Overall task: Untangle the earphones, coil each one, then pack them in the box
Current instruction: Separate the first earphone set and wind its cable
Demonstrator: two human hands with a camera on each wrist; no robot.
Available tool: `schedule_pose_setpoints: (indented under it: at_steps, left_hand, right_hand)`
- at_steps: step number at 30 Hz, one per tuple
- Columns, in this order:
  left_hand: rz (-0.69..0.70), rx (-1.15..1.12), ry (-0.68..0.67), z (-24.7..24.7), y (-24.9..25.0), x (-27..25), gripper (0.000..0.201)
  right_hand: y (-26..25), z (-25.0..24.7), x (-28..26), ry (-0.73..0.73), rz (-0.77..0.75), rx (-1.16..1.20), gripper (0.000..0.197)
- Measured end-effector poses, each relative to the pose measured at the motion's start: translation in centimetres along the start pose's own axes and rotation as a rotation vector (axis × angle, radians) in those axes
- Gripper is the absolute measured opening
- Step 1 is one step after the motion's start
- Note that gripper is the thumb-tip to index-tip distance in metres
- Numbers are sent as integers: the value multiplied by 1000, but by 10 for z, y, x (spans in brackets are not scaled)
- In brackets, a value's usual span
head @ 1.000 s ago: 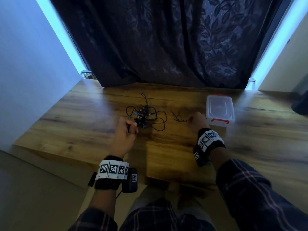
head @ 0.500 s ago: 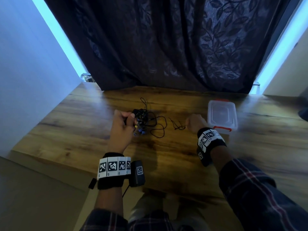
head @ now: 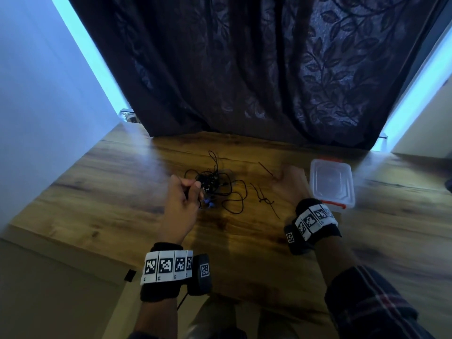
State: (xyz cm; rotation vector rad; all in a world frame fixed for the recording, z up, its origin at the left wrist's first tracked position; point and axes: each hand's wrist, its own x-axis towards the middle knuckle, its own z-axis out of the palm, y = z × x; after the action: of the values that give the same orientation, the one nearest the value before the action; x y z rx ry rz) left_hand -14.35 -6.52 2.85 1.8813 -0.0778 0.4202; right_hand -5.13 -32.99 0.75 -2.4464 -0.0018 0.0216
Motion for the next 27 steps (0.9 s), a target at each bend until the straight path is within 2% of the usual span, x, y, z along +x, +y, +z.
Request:
schedule_pose_setpoints:
  at_steps: [2,7,13,16,17,21,24,27]
  left_hand:
    - [20,-5,-4,4,-2,3,16]
    - [-50,-163,-45,16,-9,6,12]
    - [-61,-201,-28,30,-13,2,10]
    - [-9,-127,9,34,-11,0,6]
    - [-2,-98,21,35,-12,0,4]
    - [-19,-46,94,36,-12,0,20]
    - [-55,-122,164,33,-4,-1,10]
    - [-58,-175,189,28,6,-2,8]
  right_hand:
    - [-7,0,-8,9,-42,62,22]
    - [-25,8,-34,-125,-168,93,14]
    - [-56,12,-46,-232,-372,-118,30]
    - [-74,11,-49,-245,-456,-123,21]
    - [-80,10,-50,-242,-468,-89,17]
    - [-100,19,-59,-190,-450,185,15]
    - [-109,33,-64,-81,-400,382,12]
    - [-111,46,-67,23,-302,569,15]
